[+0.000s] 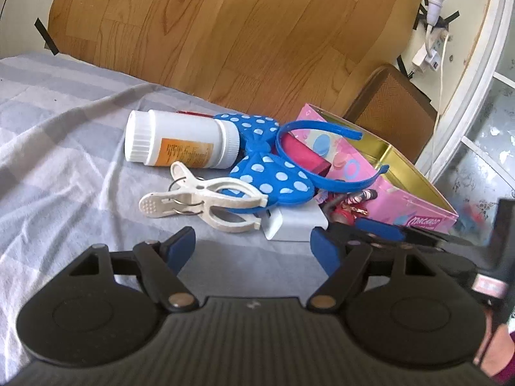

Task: Organize rigid objects
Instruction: 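Move the right gripper to the red figurine and grasp it, then carry the red figurine with the right gripper into the pink tin and release, then move the right gripper to the white clothespin and grasp it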

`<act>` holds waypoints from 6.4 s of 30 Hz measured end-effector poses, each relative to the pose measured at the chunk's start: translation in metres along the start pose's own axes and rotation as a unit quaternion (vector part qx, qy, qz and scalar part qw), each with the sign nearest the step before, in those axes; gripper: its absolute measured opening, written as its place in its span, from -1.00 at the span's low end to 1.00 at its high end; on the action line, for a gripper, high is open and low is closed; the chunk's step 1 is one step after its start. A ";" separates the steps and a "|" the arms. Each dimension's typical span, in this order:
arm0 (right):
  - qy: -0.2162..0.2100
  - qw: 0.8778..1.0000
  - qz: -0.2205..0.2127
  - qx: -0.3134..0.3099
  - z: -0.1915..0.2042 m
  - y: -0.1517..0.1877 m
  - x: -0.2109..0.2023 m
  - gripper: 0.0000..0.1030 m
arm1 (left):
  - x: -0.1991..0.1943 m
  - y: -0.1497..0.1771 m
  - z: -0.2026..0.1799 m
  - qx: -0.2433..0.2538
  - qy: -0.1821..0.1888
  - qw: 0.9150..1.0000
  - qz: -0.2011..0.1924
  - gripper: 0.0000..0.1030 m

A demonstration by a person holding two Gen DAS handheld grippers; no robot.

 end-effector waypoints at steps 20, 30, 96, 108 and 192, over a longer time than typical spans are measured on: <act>-0.063 0.998 -0.010 0.007 0.019 0.079 -0.114 -0.44 | -0.025 0.032 -0.066 0.059 0.107 0.992 0.019 0.56; -0.066 0.991 -0.041 0.104 -0.029 0.034 -0.104 -0.40 | -0.008 0.041 -0.078 0.080 0.075 0.993 0.045 0.40; 0.079 0.958 -0.188 0.199 -0.275 -0.012 -0.095 -0.23 | 0.206 -0.030 -0.296 0.143 0.169 0.972 0.085 -0.36; 0.070 0.947 -0.236 0.205 -0.244 -0.001 -0.135 -0.07 | 0.117 0.004 -0.259 0.198 0.176 0.962 0.067 -0.25; -0.185 0.969 -0.036 -0.160 0.196 -0.019 -0.009 -0.26 | -0.064 -0.045 0.113 -0.118 -0.028 0.992 -0.040 0.06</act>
Point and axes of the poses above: each gripper's, at about its wrist camera, not at the fingertips, and x roughly the way its jaws point, z to its left, y to its underside, the point moved 9 cm from there along x, roughly the way its jaws point, and after that the axes turned 3 degrees about y, right-handed, at the moved point
